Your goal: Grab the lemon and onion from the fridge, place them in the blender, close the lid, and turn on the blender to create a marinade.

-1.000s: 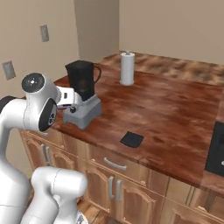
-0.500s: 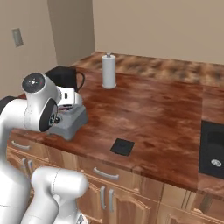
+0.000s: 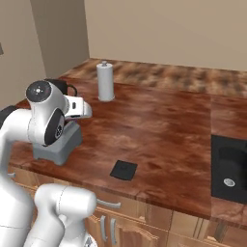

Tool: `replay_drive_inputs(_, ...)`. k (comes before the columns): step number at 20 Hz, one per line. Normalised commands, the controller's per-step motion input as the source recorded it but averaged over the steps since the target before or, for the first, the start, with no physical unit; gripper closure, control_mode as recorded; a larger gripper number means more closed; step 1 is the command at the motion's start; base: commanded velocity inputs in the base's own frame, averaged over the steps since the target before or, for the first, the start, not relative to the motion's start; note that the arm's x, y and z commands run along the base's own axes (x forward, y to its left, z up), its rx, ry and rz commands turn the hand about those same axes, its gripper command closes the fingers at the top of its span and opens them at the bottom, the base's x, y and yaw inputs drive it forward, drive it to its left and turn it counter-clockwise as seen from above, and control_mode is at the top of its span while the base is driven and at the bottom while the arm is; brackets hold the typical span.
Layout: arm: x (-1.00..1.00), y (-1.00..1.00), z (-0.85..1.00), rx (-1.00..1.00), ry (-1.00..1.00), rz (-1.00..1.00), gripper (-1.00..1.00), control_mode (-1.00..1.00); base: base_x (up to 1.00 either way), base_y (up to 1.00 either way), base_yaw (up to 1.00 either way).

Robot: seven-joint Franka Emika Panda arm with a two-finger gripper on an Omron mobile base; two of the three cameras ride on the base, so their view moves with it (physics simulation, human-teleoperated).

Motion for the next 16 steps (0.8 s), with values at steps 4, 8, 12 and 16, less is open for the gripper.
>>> replay_drive_inputs(4, 0.0, 0.0, 0.0, 0.0, 0.0, 0.0, 1.0, 1.0, 0.29, 0.21, -0.12)
replay_drive_inputs(8, 0.03, 0.11, 0.06, 0.0, -0.03, -0.02, 1.0, -1.0, 0.16, 0.28, -0.07)
replay_drive_inputs(12, 0.0, 0.32, 0.29, 0.0, -0.06, -0.07, 1.0, -1.0, 0.0, 0.0, 0.0)
replay_drive_inputs(16, -0.01, 0.14, 0.32, 0.0, 0.0, -0.05, 1.0, -1.0, 0.0, 0.0, 0.0)
